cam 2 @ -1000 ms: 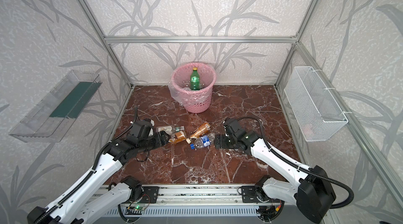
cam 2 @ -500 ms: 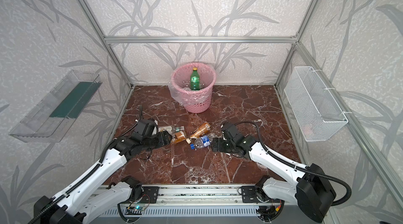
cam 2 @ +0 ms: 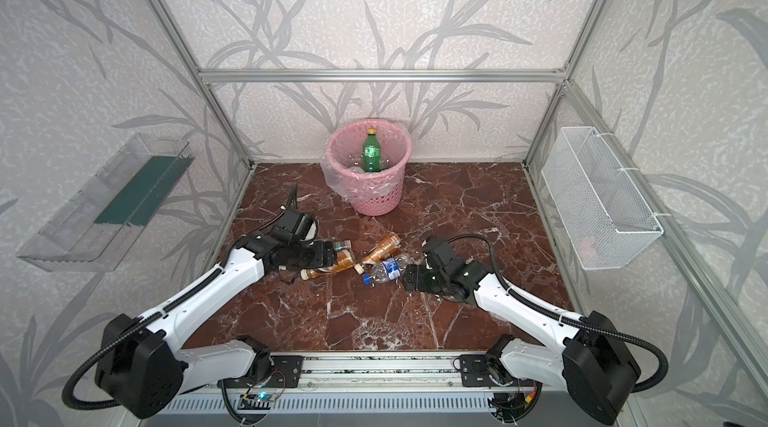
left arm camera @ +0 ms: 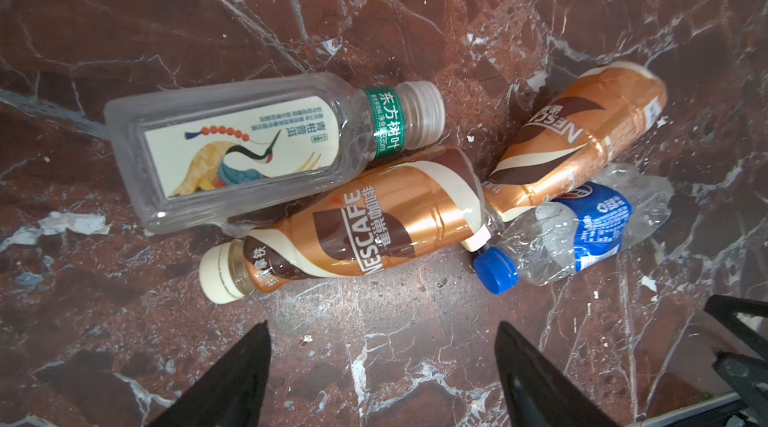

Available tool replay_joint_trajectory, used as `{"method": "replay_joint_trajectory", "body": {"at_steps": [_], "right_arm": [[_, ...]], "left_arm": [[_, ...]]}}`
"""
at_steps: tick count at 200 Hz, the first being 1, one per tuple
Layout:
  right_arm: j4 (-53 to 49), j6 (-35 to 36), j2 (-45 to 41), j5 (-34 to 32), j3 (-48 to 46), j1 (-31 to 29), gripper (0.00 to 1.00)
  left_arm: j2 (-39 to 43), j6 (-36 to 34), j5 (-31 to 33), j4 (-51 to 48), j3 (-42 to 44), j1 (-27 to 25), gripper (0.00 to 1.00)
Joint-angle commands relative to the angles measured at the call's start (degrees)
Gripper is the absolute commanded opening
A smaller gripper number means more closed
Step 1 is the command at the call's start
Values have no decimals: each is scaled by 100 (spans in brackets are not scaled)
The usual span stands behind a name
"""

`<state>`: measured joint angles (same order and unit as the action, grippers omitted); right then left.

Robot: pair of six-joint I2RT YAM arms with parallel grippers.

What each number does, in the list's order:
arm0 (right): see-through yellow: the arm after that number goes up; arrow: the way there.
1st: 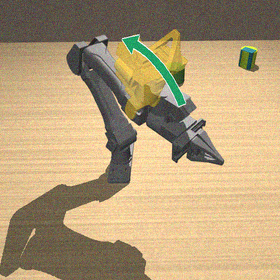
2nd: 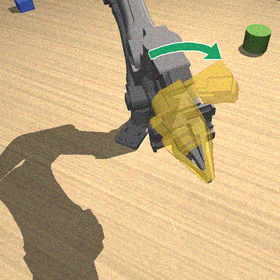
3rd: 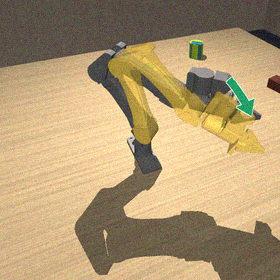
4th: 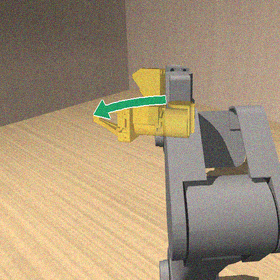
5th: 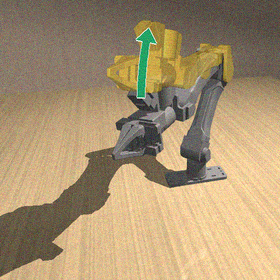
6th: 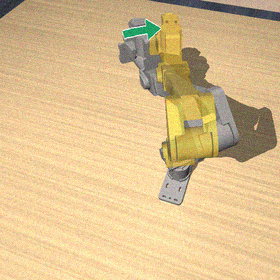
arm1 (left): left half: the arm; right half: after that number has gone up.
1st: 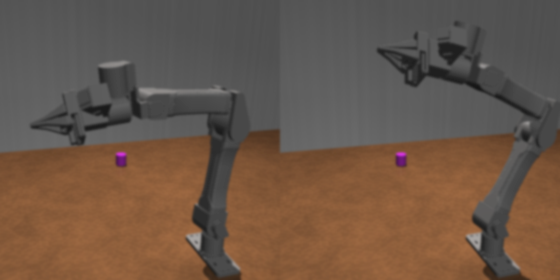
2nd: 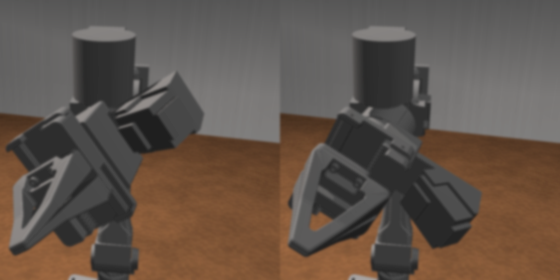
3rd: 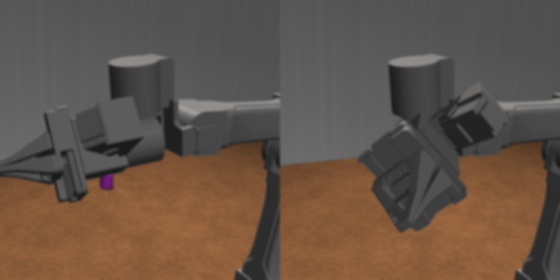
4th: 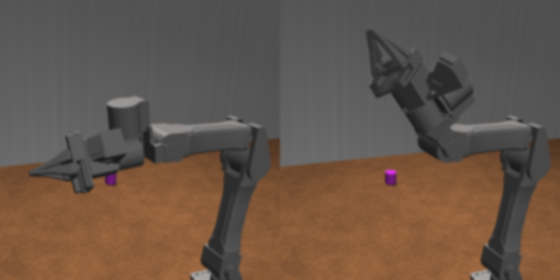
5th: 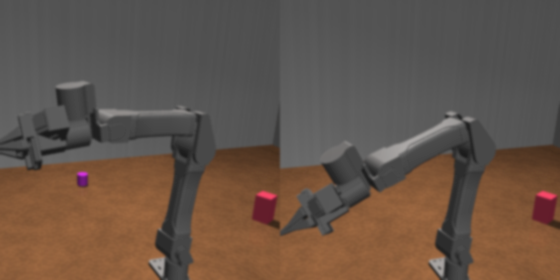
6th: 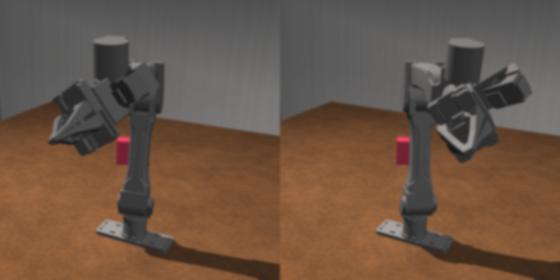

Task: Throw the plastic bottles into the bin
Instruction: 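Lower the left gripper onto the crushed brown Nescafe bottle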

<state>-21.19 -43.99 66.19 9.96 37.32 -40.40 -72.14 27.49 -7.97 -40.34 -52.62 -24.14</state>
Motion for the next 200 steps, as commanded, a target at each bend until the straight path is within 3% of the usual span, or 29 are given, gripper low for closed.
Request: {"method": "replay_joint_trajectory", "body": {"at_steps": [1, 200], "right_arm": [[-15, -22, -185, -46, -66, -20, 87], [-70, 48, -177, -156, -141, -12, 87]], "left_arm": [[-248, -473, -86, -239, -187, 15, 86], [-1856, -798, -454, -193, -746, -202, 89]]}}
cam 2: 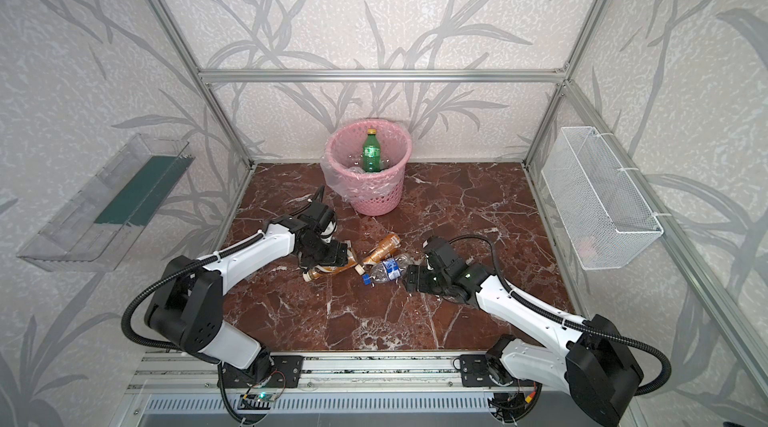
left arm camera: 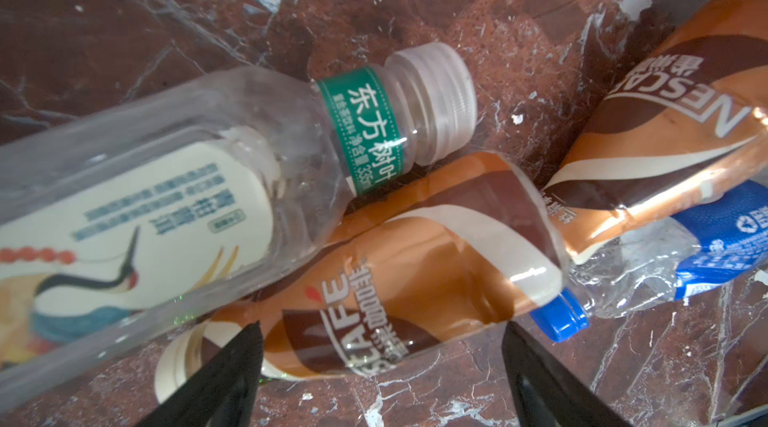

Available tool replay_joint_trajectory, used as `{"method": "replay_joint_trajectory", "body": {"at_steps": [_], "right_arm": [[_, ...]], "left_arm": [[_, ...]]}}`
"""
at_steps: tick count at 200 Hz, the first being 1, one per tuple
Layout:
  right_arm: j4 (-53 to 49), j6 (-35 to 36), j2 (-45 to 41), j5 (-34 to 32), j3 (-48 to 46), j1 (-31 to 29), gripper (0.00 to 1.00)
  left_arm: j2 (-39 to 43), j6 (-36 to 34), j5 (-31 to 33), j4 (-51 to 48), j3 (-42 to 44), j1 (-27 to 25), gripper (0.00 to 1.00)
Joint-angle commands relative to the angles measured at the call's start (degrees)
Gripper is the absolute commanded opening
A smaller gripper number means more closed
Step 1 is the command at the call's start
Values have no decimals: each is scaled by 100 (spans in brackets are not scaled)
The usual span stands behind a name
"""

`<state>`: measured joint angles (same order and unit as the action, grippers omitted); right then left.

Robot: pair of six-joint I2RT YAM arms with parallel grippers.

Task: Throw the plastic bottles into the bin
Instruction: 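Lower the left gripper onto the crushed brown Nescafe bottle, then close the left gripper around the Nescafe bottle and lift it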

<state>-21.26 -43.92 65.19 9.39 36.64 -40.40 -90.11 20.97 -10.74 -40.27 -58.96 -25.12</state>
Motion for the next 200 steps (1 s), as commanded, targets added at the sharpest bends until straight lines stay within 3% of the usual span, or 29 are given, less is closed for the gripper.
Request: {"method": "replay_joint_trajectory", "body": {"at_steps": [1, 105, 200], "right_arm": [[-63, 42, -72, -102, -76, -12, 87], [51, 24, 22, -51, -121, -13, 87], [76, 24, 21, -13, -136, -16, 84]], "left_arm": [[-60, -142, -180, -200, -110, -109, 89], [-50, 216, -469, -198, 198, -417, 79], [352, 645, 2, 357, 835, -817, 71]]}}
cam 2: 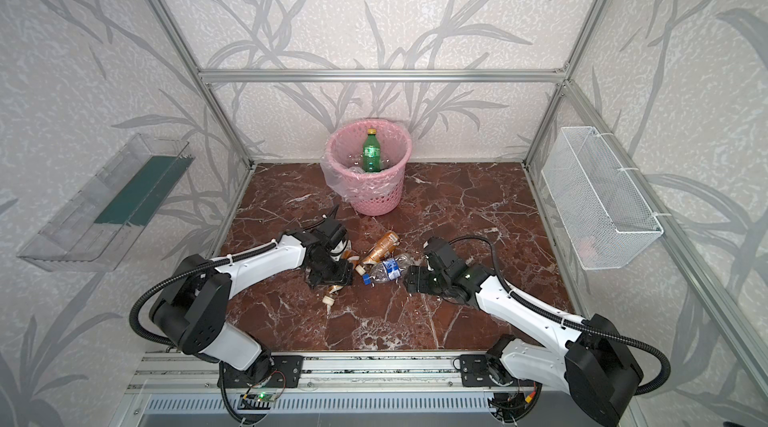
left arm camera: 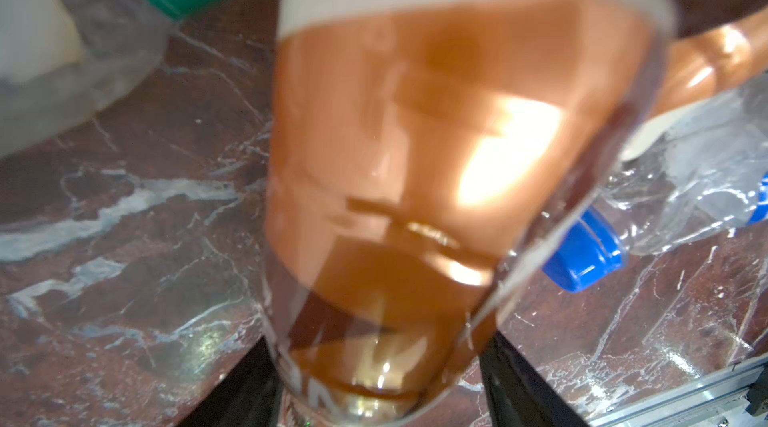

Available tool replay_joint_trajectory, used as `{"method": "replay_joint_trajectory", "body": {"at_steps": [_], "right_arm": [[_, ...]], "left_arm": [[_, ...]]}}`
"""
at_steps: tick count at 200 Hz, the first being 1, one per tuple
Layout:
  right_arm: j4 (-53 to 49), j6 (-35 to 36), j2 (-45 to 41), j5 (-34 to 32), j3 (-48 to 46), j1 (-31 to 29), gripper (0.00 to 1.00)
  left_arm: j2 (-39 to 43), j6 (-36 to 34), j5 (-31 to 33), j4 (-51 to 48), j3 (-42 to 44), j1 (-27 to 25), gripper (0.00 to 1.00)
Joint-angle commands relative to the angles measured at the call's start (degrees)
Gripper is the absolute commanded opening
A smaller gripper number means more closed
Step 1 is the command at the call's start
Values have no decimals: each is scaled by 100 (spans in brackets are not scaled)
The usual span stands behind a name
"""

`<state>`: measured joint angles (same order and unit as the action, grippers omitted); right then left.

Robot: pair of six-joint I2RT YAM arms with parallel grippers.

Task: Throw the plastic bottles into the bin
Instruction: 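Close the left gripper around the Nescafe bottle and lift it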

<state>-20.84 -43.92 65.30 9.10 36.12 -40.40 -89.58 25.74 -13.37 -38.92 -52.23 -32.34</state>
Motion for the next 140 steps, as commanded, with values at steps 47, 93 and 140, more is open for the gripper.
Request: {"method": "replay_joint_trajectory", "body": {"at_steps": [47, 93, 140], "right_arm": [[45, 24, 35, 13, -84, -12, 84], [12, 24, -16, -5, -91, -12, 84], [-10, 29, -65, -23, -116, -12, 84]], "left_arm": [[493, 315, 693, 481, 311, -140, 75], [404, 324, 906, 633, 156, -133, 73], [218, 294, 1049, 640, 39, -133, 65]]}}
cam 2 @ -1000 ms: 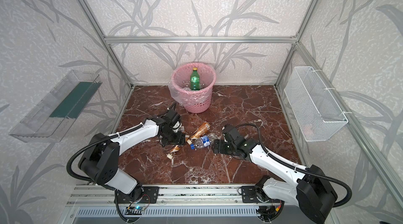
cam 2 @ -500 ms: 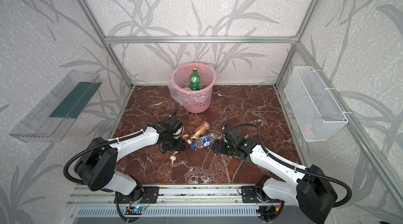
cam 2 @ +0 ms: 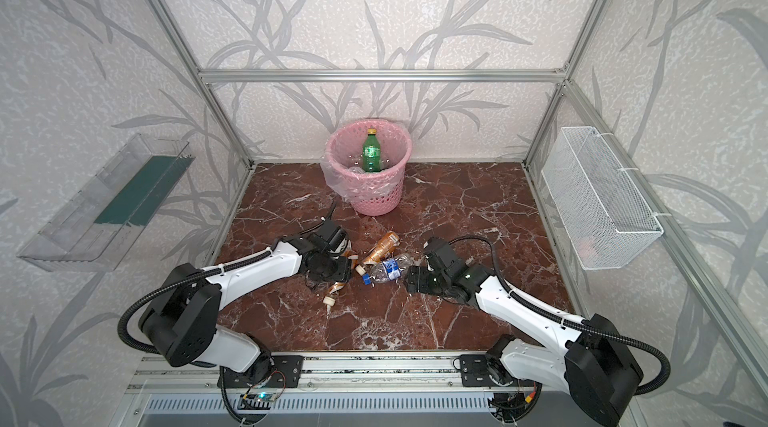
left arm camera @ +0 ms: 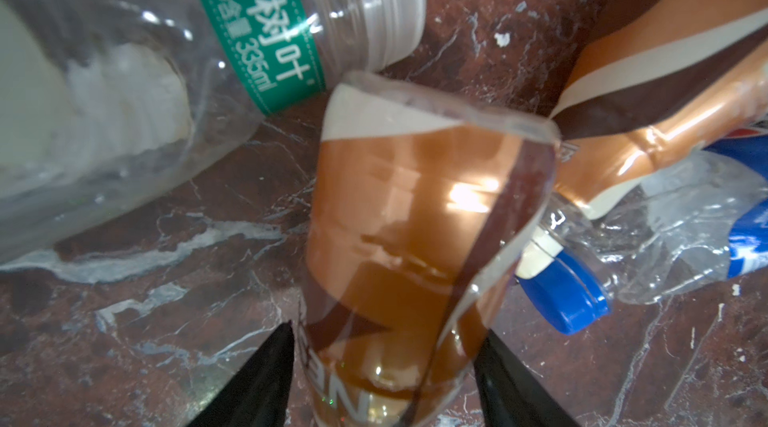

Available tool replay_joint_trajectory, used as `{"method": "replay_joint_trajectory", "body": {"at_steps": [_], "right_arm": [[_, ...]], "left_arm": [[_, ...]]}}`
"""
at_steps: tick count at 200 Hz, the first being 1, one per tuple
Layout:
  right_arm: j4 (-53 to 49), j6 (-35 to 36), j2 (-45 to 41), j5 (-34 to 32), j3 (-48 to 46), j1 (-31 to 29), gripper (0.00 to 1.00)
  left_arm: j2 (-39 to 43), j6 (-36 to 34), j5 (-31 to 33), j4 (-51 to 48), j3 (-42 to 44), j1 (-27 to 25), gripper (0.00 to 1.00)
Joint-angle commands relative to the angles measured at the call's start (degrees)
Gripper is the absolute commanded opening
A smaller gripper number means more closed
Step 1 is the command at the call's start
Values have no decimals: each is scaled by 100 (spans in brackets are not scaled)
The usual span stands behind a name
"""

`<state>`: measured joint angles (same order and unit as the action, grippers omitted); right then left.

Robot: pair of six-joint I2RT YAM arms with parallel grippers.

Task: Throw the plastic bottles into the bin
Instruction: 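Close the left gripper around the Nescafe bottle and lift it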

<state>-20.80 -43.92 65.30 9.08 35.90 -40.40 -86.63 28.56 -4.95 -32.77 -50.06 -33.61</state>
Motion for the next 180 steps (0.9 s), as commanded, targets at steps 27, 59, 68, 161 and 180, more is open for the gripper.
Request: {"method": "replay_joint_trajectory", "body": {"at_steps": [27, 59, 68, 161, 180], "right_arm": [[-17, 33, -61, -20, -93, -11, 83], [-17, 33, -61, -16, -68, -13, 83], [-19, 32, -53, -20, -69, -19, 83], [75, 51, 180, 65, 21, -18, 82], [87, 61, 227, 74, 47, -12, 82]], "left_arm": [[-145, -9, 198, 36, -207, -8, 60], [-119, 11, 156, 17, -125, -6, 52], [-68, 40, 152, 16, -63, -6, 51], [1580, 715, 79, -509, 1179, -133, 51], [1977, 875, 74, -641, 1346, -130, 51]]}}
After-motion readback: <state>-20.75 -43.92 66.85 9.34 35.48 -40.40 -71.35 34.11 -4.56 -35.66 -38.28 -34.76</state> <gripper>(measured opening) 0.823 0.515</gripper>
